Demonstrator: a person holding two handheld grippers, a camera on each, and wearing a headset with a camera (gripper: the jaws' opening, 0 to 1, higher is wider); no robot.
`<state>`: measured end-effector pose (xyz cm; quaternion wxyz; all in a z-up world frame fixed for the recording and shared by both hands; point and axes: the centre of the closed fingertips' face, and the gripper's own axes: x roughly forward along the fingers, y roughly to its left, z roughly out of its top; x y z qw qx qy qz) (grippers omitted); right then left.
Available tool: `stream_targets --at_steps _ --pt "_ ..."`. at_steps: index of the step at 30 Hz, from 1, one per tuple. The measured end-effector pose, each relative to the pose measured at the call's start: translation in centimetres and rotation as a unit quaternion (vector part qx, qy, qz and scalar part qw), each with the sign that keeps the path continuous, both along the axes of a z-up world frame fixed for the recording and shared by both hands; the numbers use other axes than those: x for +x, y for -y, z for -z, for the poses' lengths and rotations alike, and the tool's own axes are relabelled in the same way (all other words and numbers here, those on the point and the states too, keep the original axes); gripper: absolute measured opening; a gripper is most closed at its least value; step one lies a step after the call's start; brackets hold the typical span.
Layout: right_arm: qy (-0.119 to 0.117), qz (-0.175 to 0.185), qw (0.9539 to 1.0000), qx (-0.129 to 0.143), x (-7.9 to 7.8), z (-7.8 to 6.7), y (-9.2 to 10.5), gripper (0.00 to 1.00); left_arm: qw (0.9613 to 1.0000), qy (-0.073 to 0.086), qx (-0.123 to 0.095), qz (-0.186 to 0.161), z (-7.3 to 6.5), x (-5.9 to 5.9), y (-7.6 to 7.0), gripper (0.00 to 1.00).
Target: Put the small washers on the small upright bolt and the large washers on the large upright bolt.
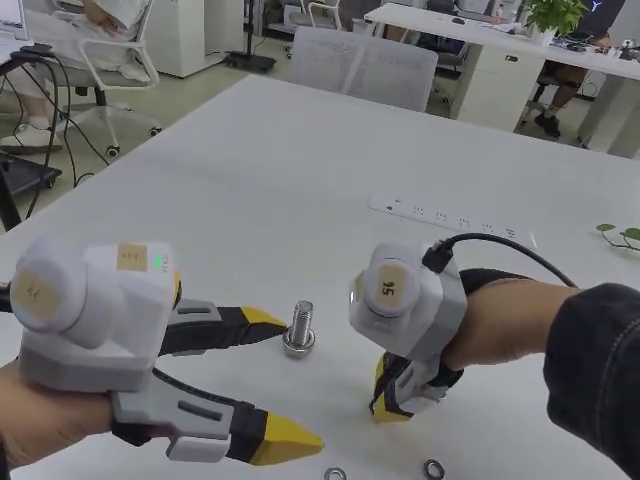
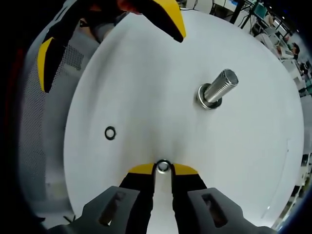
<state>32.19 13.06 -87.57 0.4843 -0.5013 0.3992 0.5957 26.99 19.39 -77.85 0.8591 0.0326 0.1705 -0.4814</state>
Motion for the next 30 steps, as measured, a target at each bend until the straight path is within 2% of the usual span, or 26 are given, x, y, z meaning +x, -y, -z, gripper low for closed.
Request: stream_targets --at_steps 13,30 --pt "0.0 0.006 1.0 -0.001 0.0 -0.1 0.2 0.13 1.0 -0.002 0.002 0.001 0.1 0.0 0.0 0.68" --pt "0.006 0.024 0.9995 0.018 0.8 -3.1 0.6 0.13 1.0 0.0 0.0 0.005 0.0 0.1 0.4 0.68"
